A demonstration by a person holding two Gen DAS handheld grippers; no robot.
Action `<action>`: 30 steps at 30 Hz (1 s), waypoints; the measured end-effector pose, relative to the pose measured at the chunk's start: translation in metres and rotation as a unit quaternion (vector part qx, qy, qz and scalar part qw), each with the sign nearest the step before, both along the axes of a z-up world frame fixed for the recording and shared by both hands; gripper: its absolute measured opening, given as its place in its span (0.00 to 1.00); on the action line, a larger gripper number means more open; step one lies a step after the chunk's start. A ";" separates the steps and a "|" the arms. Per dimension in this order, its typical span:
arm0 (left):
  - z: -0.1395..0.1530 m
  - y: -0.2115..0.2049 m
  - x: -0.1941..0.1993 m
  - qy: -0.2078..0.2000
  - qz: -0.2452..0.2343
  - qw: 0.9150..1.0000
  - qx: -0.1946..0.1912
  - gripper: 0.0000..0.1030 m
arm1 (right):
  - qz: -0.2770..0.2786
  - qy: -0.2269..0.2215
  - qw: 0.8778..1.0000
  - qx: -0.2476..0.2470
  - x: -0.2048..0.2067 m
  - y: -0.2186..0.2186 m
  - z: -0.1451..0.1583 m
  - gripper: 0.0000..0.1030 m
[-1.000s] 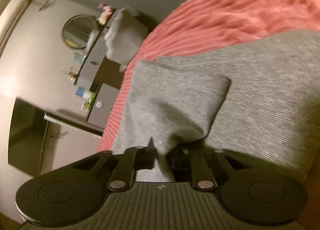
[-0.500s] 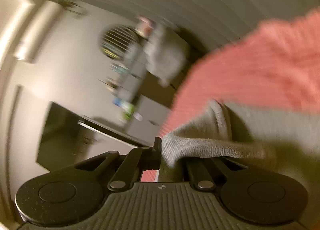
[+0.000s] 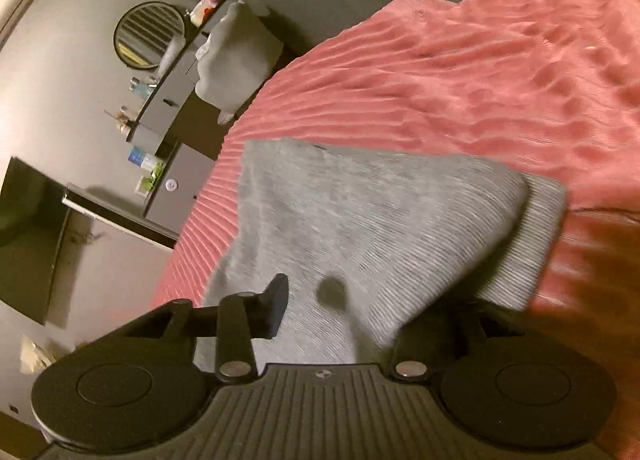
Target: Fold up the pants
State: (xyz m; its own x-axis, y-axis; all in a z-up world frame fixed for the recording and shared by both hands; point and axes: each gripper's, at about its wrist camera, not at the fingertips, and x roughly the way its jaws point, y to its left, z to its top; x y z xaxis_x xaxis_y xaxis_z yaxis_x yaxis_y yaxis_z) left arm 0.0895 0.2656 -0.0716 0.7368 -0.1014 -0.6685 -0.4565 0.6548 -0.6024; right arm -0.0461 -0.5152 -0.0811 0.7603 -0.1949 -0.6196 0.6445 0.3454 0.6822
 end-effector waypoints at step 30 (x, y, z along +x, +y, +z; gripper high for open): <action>0.042 -0.212 0.022 -0.032 -0.226 0.944 0.240 0.89 | 0.326 0.059 0.882 -0.333 0.109 0.185 0.039 0.45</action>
